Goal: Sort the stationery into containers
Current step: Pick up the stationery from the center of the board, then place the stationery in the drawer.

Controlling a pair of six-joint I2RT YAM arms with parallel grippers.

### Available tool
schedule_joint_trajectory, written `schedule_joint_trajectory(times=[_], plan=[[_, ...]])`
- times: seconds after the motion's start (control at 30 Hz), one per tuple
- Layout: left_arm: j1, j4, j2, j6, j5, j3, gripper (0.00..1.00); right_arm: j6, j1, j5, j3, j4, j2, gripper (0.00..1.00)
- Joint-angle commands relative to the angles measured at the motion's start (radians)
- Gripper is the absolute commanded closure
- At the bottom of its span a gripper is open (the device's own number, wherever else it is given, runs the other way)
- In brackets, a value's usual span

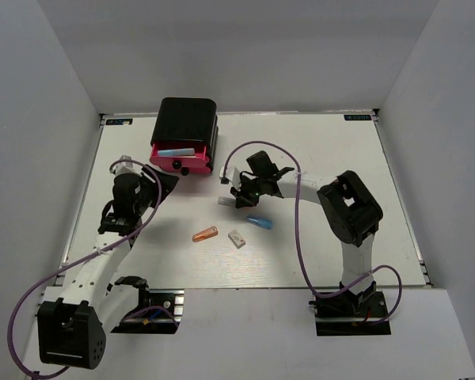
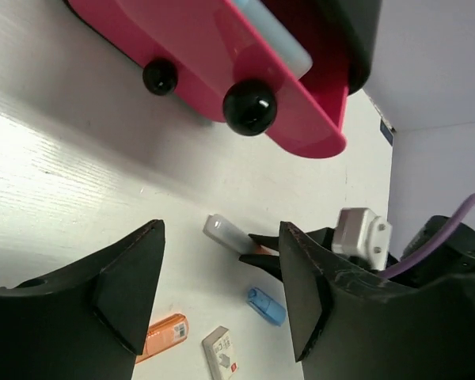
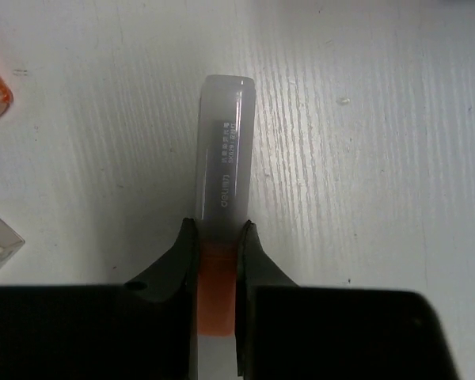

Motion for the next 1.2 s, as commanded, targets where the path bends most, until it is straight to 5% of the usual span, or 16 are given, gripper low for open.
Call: schedule_joint_trajectory(times=[0.0, 0.17, 0.33, 0.97, 1.03, 1.17], plan=[[-0.004, 0.083, 0.019, -0.026, 0.045, -0.034, 0.3, -0.014, -0.007, -0.026, -0.014, -0.025, -0.052, 0.98], [-0.004, 0.195, 0.1, -0.076, 0.077, -0.083, 0.49, -0.021, -0.027, -0.136, -0.013, 0.042, -0.281, 1.0], [-0.004, 0.271, 0.194, -0.1, 0.077, -0.084, 0.6, 0.011, -0.019, -0.243, 0.044, 0.14, -0.344, 1.0], [0.005, 0.296, 0.254, -0.118, 0.037, -0.048, 0.59, 0.318, 0.071, -0.27, 0.516, 0.651, 0.101, 1.0], [0.005, 0.307, 0.254, -0.118, 0.037, -0.048, 0.59, 0.327, 0.076, -0.251, 0.556, 0.65, 0.144, 0.95], [0.005, 0.319, 0.277, -0.127, 0.028, -0.037, 0.59, 0.342, 0.071, -0.233, 0.614, 0.622, 0.202, 0.63]])
